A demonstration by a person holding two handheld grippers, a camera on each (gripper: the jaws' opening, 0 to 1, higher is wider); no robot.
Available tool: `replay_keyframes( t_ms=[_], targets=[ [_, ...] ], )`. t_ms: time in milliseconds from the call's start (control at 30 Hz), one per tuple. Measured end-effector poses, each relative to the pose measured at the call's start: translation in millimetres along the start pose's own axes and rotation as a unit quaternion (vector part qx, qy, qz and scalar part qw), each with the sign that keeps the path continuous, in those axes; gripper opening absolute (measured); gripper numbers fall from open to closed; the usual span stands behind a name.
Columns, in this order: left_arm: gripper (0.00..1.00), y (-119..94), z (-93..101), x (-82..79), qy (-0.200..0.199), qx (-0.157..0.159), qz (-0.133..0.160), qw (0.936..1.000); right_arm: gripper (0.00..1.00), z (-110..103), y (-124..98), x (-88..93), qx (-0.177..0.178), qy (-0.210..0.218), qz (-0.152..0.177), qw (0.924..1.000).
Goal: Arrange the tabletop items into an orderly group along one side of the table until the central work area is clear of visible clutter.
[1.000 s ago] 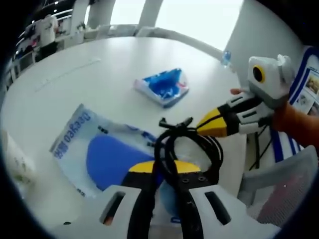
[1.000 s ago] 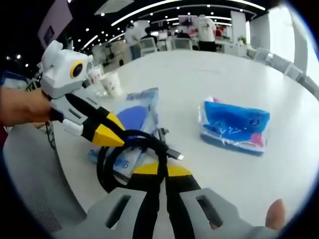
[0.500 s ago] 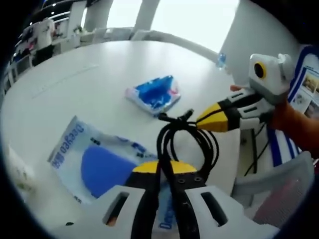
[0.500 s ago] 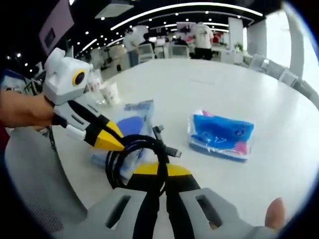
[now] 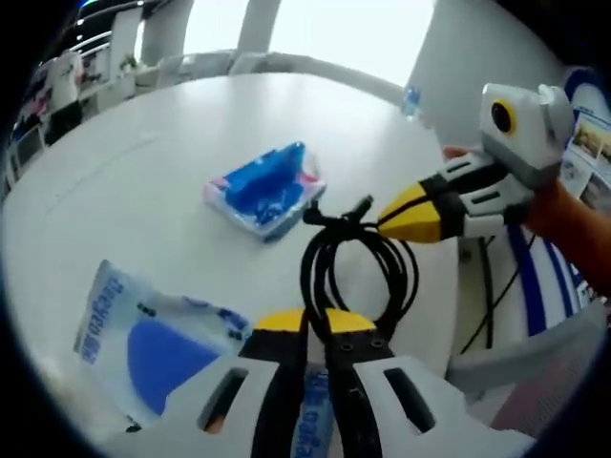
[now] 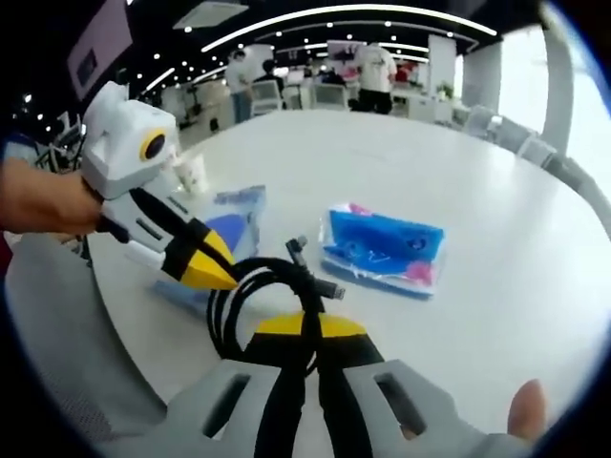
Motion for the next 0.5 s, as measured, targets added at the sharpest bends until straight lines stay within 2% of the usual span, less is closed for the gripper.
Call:
replay_keyframes(
  t_ms=[500],
  targets=[
    [0.05, 25.2, -6.0, 5.4, 0.042, -0.014, -0.043, 0.9981, 0.02, 19.2, 20.4, 16.4, 0.003, 0.015, -0.028, 0.9995]
  ],
)
Point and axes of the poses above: the point that each gripper's makers call its tool centre point, and the gripper's own axes: y roughly forward along the fingers, z roughly to its right, x roughly out of its underside, the point moved 1 cm from there along -y, roughly backward along the fingers
